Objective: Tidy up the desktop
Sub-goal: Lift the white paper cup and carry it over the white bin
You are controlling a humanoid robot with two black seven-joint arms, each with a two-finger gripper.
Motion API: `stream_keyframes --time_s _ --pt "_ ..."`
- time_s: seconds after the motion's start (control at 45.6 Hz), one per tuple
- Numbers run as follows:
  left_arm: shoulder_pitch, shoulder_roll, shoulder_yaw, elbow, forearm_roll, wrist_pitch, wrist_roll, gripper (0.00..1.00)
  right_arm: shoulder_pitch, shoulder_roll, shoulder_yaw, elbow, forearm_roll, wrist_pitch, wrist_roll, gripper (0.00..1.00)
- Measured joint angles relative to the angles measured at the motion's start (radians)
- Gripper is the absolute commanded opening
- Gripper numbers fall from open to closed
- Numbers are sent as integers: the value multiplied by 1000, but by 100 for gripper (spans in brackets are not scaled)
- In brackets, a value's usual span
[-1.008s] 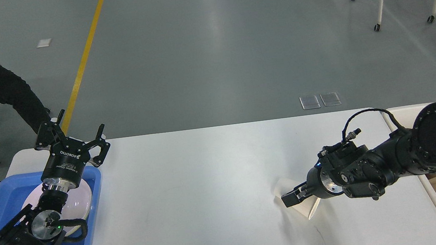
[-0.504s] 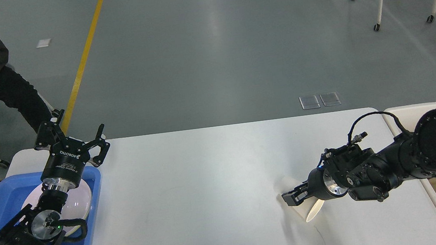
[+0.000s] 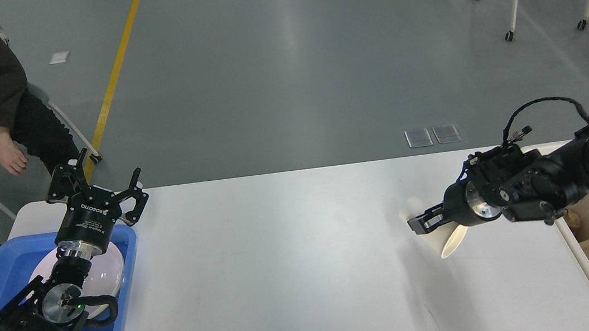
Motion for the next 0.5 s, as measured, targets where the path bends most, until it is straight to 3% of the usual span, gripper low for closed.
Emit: stream_keyframes --time_s 0.11,0.219,0.285,0.373,0.504 --pt "0 1 0 0 0 0 0 100 278 -63 -22 97 1 274 1 0" --pt "0 2 0 0 0 0 0 100 501 -125 -9 104 1 554 6 0" --pt "1 2 0 0 0 0 0 100 596 -166 -7 95 -1 671 18 0" --pt "1 2 0 0 0 0 0 100 687 -203 -27 87 -4 781 36 0" --pt "1 3 0 0 0 0 0 100 730 -242 -84 86 -5 815 40 0"
